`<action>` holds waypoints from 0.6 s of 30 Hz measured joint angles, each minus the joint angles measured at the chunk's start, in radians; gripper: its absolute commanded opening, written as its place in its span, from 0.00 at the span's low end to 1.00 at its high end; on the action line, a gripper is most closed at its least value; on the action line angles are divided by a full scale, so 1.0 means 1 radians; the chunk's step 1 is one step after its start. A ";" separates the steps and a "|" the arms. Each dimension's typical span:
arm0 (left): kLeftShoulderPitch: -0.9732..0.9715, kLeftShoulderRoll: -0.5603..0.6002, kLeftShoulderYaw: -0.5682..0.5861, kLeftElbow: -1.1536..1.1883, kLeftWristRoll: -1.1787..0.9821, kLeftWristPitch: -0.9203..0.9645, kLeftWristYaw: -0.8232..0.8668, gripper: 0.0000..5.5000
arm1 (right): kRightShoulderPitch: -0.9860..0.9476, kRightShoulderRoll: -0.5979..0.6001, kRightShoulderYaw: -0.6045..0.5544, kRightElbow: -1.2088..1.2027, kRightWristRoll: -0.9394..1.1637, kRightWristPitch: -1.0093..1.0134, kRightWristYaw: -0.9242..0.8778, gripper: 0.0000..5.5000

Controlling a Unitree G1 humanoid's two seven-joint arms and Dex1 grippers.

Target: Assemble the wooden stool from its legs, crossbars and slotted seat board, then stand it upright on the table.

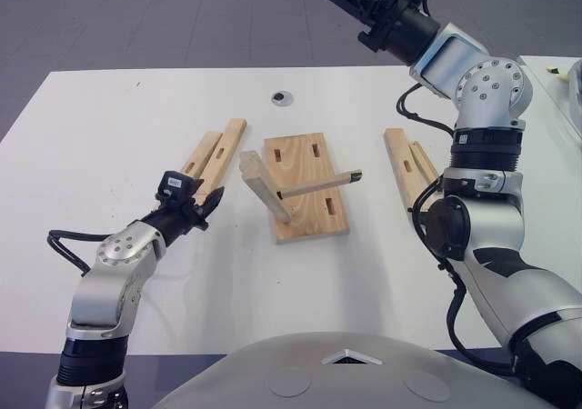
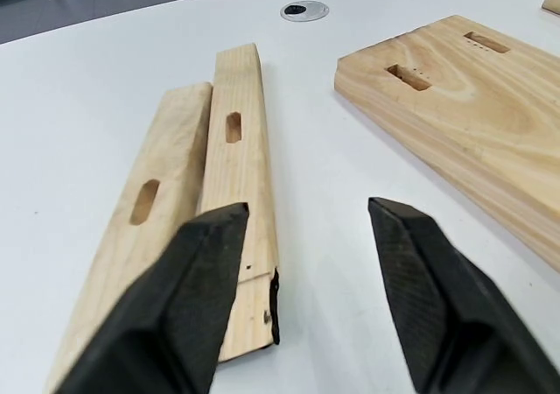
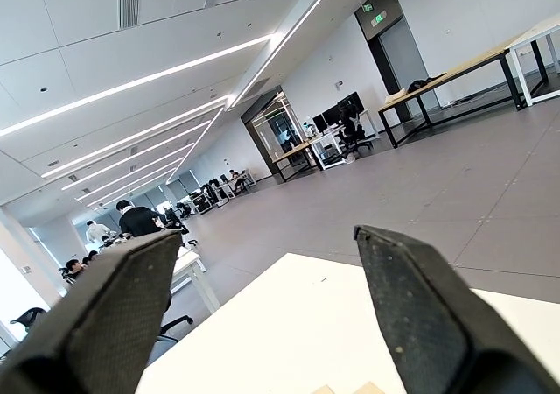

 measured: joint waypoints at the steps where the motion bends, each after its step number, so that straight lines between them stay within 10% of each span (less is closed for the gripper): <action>1: 0.000 -0.001 0.005 0.000 0.002 0.002 0.008 0.55 | 0.000 0.000 0.000 -0.001 0.000 0.001 0.000 0.67; 8: 0.043 -0.037 0.025 0.095 0.041 -0.023 0.038 0.75 | 0.000 0.000 0.001 -0.001 0.000 0.001 0.000 0.67; 18: 0.011 -0.054 0.035 0.215 0.059 -0.109 0.012 0.75 | 0.000 -0.001 0.000 0.000 0.000 0.001 -0.001 0.67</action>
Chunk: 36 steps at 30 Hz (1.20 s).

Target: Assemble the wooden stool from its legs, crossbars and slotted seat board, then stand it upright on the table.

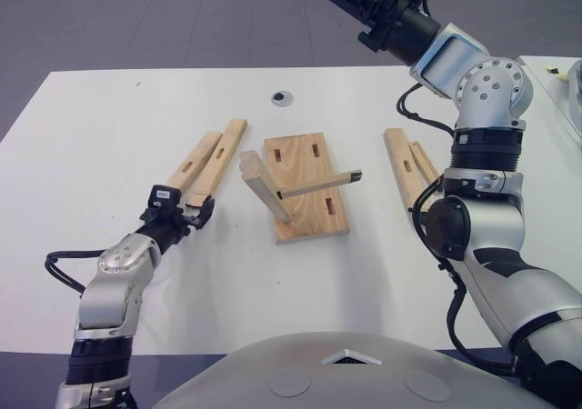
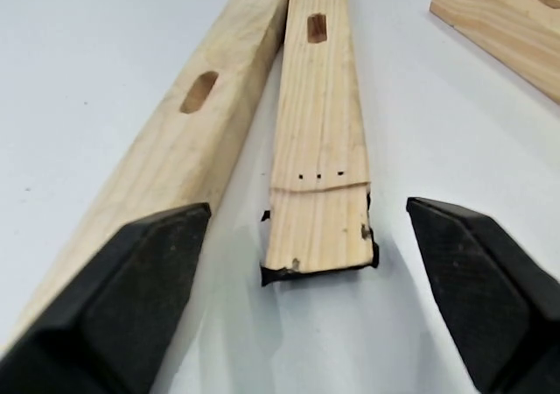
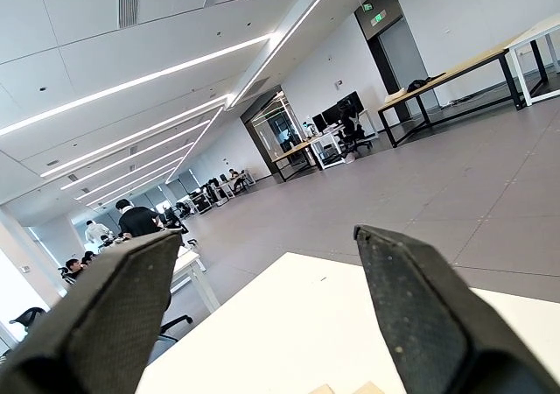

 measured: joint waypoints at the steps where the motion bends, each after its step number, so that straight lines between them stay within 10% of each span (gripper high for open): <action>1: -0.010 0.000 0.000 0.021 0.003 -0.010 -0.006 0.75 | 0.000 0.000 0.000 0.000 0.000 0.000 -0.001 0.67; 26: -0.202 0.011 -0.057 0.321 0.036 -0.190 -0.174 0.37 | 0.000 0.005 -0.012 0.032 -0.001 -0.018 -0.047 0.67; 36: -0.795 0.213 0.358 -0.053 -0.818 0.288 -0.112 0.37 | -0.041 0.026 -0.053 0.024 0.135 0.024 0.079 0.85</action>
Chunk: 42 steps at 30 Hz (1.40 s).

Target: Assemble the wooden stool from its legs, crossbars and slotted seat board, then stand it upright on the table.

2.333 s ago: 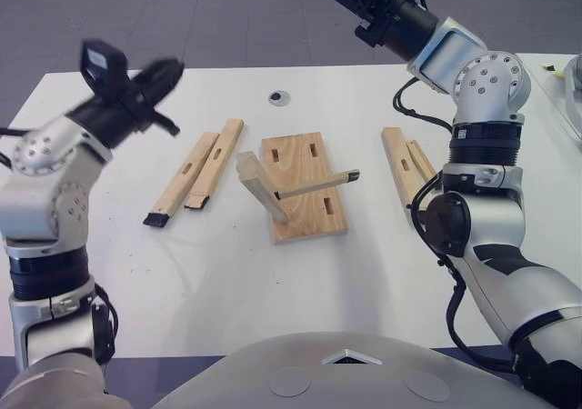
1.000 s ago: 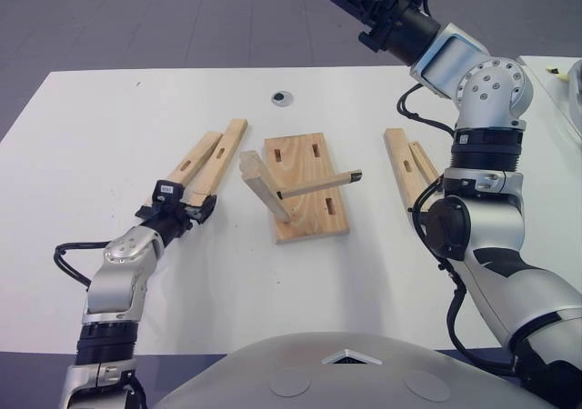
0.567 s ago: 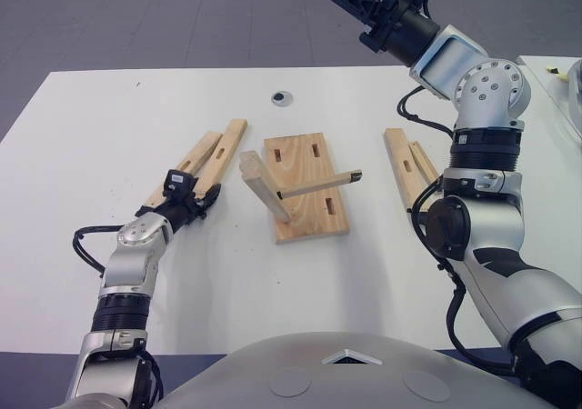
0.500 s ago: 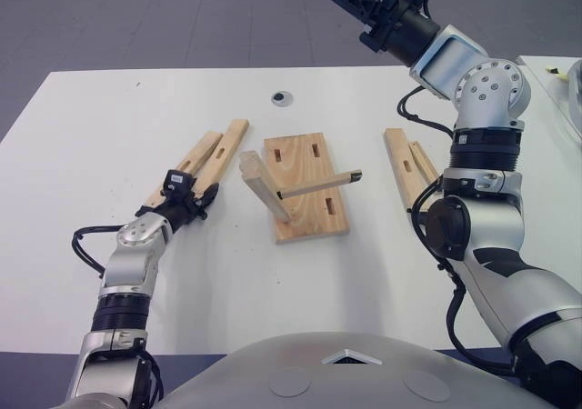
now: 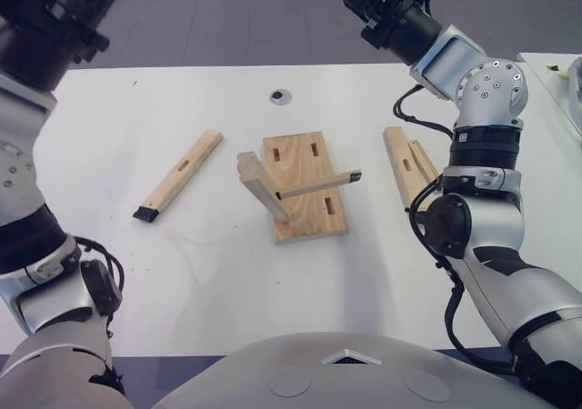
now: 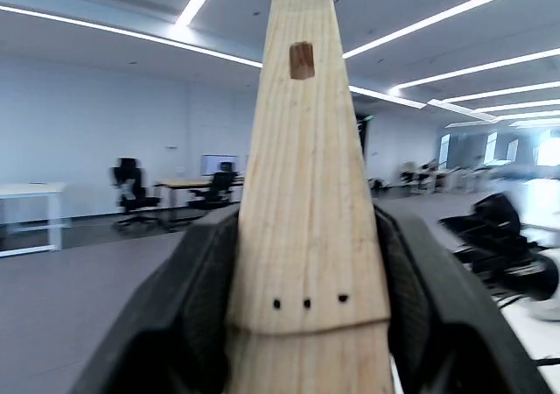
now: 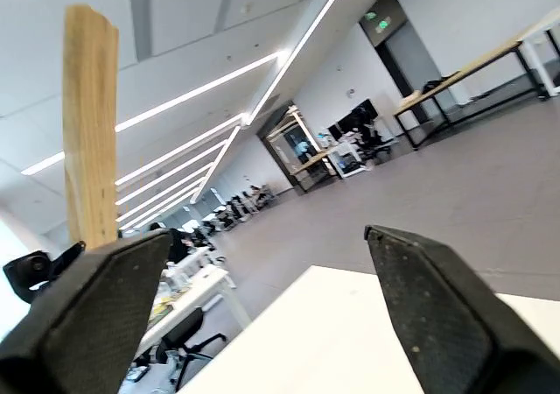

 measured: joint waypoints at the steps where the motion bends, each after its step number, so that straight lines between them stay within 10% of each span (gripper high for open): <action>1: 0.001 -0.006 0.000 -0.007 -0.073 0.044 0.017 0.37 | -0.013 0.008 -0.006 -0.017 0.046 0.023 0.023 0.87; 16: 0.146 -0.031 -0.099 -0.078 -0.391 0.198 0.014 0.37 | -0.116 0.019 -0.101 0.111 0.284 0.139 -0.012 0.92; 31: 0.202 0.037 -0.121 -0.073 -0.414 0.199 -0.019 0.37 | -0.125 -0.038 -0.083 0.174 0.280 0.180 0.084 0.39; 42: 0.232 0.104 -0.124 -0.053 -0.377 0.219 -0.102 0.37 | -0.194 -0.131 0.063 0.281 0.127 0.183 0.333 0.38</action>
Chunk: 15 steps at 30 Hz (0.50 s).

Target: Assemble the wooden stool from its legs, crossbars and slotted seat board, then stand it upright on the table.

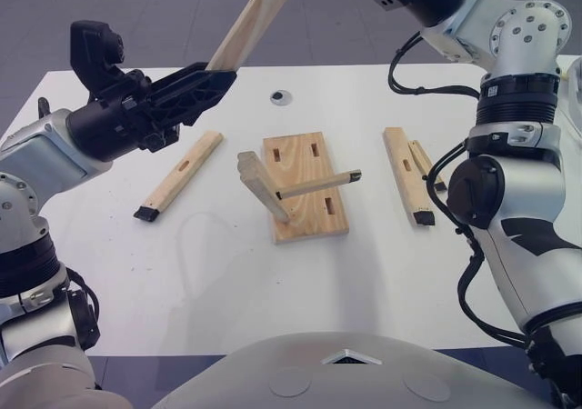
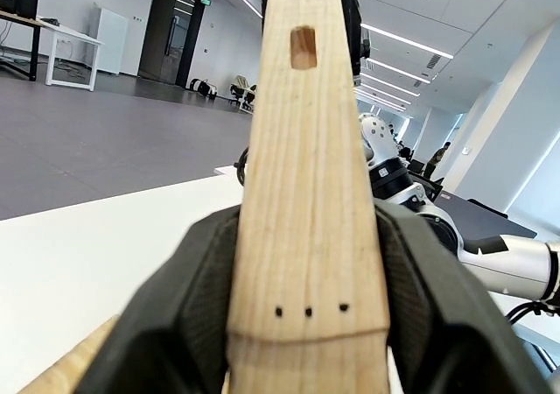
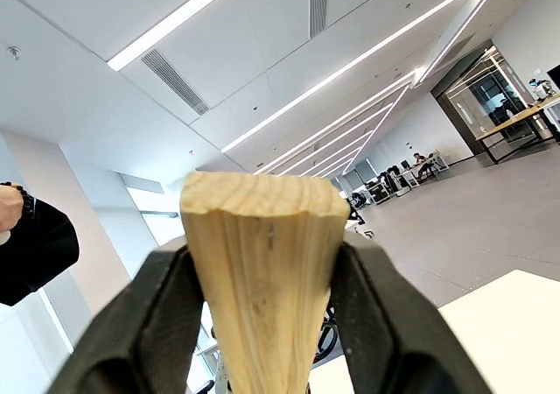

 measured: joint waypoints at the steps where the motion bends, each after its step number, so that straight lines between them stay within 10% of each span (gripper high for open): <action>1: 0.001 0.001 -0.001 0.004 0.003 -0.001 -0.001 0.44 | 0.000 -0.003 0.004 0.004 -0.018 -0.004 0.012 0.38; 15: 0.337 -0.043 0.035 -0.037 0.251 -0.175 -0.062 0.52 | -0.165 -0.029 0.237 0.281 -0.459 -0.480 0.240 0.37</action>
